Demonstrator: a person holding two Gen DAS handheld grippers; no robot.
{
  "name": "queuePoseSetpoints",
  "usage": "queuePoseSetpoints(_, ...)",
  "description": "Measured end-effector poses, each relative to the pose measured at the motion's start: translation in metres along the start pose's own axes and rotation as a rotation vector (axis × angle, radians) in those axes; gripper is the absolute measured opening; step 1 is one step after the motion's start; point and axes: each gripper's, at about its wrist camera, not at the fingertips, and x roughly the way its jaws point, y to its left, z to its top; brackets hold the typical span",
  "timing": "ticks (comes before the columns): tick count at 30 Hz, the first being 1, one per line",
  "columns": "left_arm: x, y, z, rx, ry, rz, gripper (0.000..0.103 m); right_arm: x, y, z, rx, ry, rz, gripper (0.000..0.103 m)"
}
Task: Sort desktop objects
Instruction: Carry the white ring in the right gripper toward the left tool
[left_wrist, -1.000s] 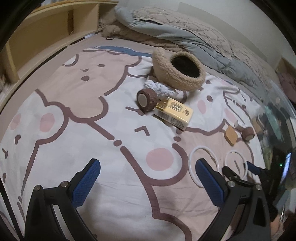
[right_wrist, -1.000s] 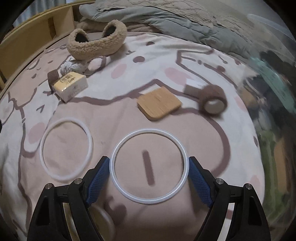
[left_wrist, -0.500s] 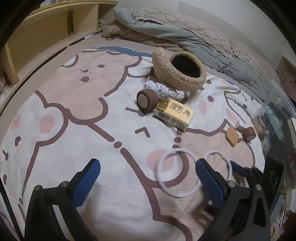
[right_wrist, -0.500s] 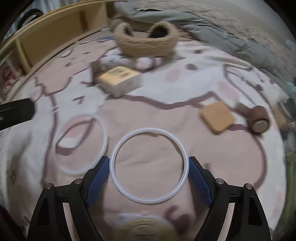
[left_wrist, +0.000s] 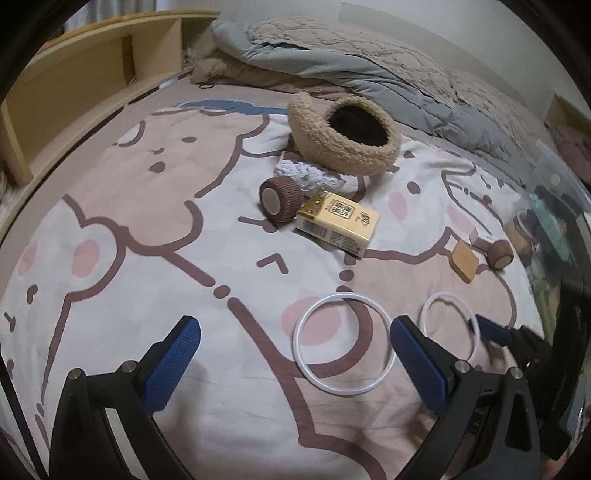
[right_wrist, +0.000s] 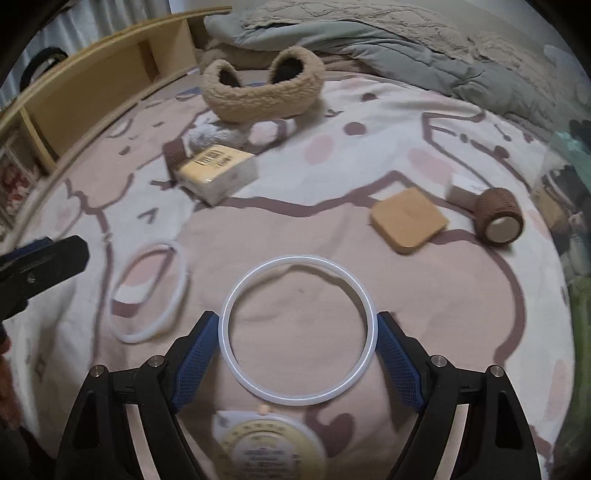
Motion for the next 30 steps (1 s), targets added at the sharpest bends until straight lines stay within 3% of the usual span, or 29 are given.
queuePoseSetpoints(2,0.002,-0.006,-0.001,0.021,-0.005,0.007,0.103,0.006,-0.003,-0.003,-0.010,0.010,-0.058,0.084)
queuePoseSetpoints(21,0.026,-0.037,-0.012,0.145,-0.009,0.003,0.103,-0.005,-0.062,-0.017,0.154,0.053,-0.088,0.084)
queuePoseSetpoints(30,0.052,-0.041,-0.020,0.151,0.068,-0.034,0.103,-0.004,-0.058,-0.018,0.137,0.043,-0.105,0.084)
